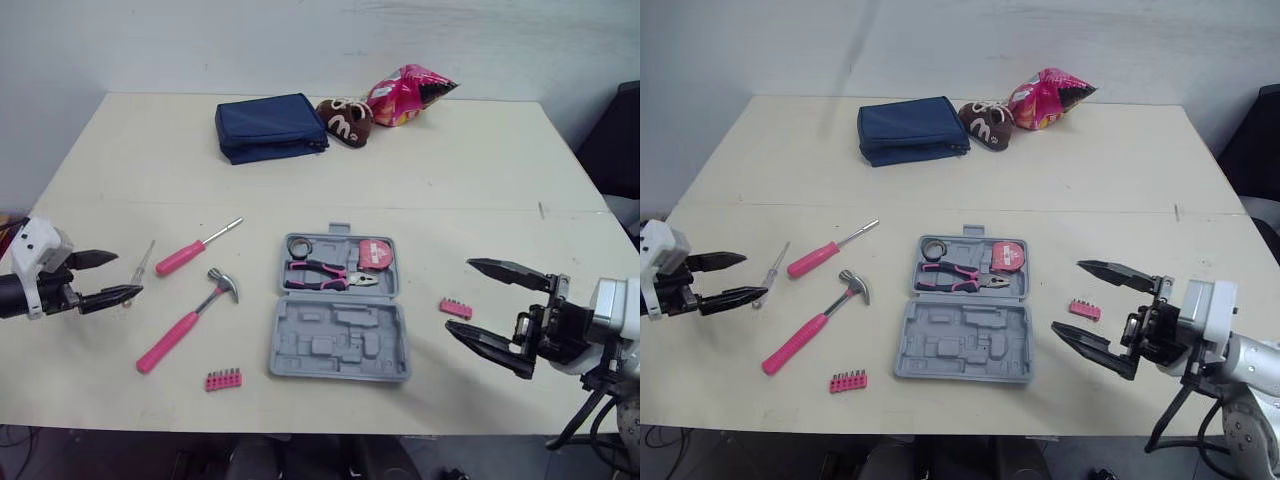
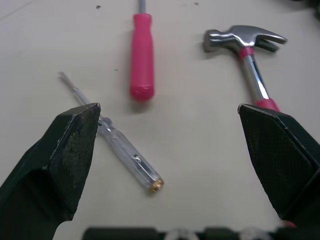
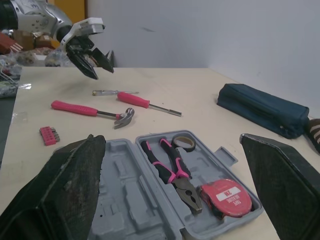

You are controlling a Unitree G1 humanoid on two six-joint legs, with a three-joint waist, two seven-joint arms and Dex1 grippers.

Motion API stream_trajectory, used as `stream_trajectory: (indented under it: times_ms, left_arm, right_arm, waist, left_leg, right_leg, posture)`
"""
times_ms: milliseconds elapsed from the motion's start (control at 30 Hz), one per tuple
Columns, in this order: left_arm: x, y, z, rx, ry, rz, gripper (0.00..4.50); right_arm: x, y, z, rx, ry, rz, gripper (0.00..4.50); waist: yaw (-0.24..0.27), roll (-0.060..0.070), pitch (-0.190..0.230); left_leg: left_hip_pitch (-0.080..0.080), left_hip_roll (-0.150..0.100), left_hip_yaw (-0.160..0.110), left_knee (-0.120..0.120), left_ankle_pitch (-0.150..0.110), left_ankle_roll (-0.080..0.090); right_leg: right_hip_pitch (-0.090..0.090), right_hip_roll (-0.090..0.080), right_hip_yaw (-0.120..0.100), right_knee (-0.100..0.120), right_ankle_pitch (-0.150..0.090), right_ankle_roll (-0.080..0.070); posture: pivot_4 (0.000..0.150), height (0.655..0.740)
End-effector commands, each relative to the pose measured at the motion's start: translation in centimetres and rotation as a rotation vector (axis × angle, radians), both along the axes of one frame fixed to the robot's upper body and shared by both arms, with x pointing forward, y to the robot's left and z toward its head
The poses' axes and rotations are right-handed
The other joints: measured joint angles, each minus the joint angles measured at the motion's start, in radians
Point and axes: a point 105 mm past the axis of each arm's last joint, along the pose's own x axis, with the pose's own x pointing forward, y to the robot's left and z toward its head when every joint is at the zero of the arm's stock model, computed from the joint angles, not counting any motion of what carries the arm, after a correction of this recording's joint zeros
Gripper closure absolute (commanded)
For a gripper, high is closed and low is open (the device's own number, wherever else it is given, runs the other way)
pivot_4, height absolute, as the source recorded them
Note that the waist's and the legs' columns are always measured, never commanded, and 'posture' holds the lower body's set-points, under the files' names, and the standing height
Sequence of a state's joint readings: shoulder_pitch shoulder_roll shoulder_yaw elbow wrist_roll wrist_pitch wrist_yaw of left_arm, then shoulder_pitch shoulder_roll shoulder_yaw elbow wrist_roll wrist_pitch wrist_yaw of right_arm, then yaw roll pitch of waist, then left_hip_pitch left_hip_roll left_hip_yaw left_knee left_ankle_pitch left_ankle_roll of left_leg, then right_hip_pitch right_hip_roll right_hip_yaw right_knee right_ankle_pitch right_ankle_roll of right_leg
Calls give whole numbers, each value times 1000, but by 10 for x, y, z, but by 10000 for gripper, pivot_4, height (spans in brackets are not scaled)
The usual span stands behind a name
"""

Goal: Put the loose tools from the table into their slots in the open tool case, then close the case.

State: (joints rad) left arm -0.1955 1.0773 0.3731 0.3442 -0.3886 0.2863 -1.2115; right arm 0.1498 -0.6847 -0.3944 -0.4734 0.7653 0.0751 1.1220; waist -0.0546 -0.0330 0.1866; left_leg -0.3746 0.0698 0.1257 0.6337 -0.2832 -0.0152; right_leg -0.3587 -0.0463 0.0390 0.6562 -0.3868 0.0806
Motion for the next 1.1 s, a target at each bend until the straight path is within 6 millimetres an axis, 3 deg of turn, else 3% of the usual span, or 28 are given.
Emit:
stream_trajectory:
  times_ms: [33, 167, 300, 667, 967, 1100]
  left_arm:
    - [-2, 1, 17, 19, -64, 8, 237]
    - [-5, 2, 8, 71, -42, 24, 237]
    - [9, 8, 9, 56, -75, 112, 237]
    - [25, 25, -26, 65, 77, 381, 237]
    - [23, 12, -41, 29, 168, 509, 237]
    - [23, 12, -58, 56, 203, 563, 237]
  right_arm:
    - [-6, 7, 6, -10, -52, 33, 0]
    - [-7, 6, 4, -22, -51, 40, 0]
    - [-6, 5, 0, -27, -48, 38, 0]
    - [-6, 10, 1, -38, -61, 51, 0]
    - [-9, 18, 5, -33, -71, 75, 0]
    - [-10, 22, 5, -31, -70, 87, 0]
  waist:
    - [0, 0, 0]
    - [0, 0, 0]
    - [1, 0, 0]
    - [1, 0, 0]
    - [2, -2, 0]
    - [4, -1, 0]
  left_leg:
    - [0, 0, 0, 0, 0, 0]
    - [0, 0, 0, 0, 0, 0]
    - [0, 0, -1, 0, 0, 1]
    - [0, 0, 0, 1, 0, 0]
    - [0, 1, -1, 3, 0, 0]
    - [1, 0, -1, 3, 0, 0]
  right_leg:
    - [0, 0, 0, 0, 0, 0]
    - [0, 0, 0, 0, 0, 0]
    - [0, 0, 0, 0, 0, 0]
    - [0, 0, 0, 2, 0, 0]
    - [0, 0, 0, 3, 0, 0]
    - [1, 0, 0, 3, 0, 0]
  posture:
    - [1500, 7400]
    - [1500, 7400]
    - [1500, 7400]
    - [1500, 7400]
    - [1500, 7400]
    - [1500, 7400]
